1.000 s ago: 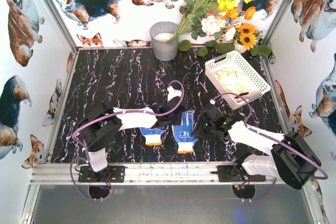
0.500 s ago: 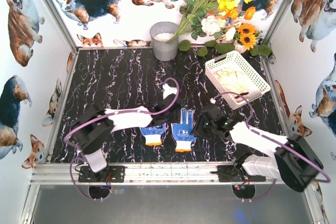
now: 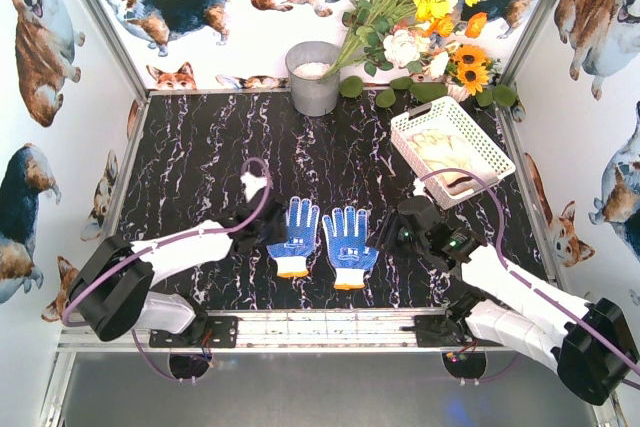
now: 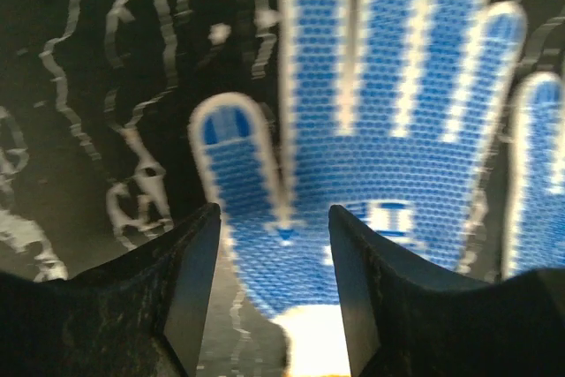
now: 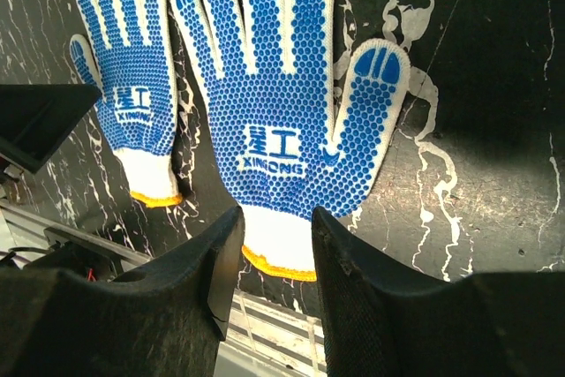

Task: Put the gloves into the storage basket
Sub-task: Turn over the glove at the center of the board.

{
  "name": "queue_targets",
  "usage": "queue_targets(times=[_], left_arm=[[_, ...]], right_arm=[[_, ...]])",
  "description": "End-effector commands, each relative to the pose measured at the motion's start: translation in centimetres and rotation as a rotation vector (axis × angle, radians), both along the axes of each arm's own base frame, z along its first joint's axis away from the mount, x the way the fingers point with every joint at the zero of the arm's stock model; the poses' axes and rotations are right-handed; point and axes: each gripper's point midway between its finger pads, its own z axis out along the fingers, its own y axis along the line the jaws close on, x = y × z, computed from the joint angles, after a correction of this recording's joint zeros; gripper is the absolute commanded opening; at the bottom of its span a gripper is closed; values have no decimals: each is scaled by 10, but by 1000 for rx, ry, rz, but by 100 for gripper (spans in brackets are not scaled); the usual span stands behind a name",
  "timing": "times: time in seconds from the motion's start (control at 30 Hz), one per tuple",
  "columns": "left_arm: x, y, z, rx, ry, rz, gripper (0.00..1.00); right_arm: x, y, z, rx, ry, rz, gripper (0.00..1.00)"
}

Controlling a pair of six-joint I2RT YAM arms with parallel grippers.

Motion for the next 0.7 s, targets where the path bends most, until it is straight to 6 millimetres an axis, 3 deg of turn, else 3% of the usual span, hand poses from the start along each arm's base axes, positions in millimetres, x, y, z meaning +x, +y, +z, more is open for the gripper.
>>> queue_targets(times=[0.0, 0.2, 0.53, 0.67], left_arm=[[5, 18, -3, -30, 16, 55, 43], [21, 30, -9, 81, 17, 53, 37], [22, 35, -27, 103, 50, 91, 32], [19, 44, -35, 148, 68, 108, 19]], right_arm=[[7, 2, 14, 20, -41, -10, 40], [4, 2, 10, 29, -27, -9, 40], [1, -1, 9, 25, -22, -18, 40], [1, 0, 9, 29, -22, -19, 40]])
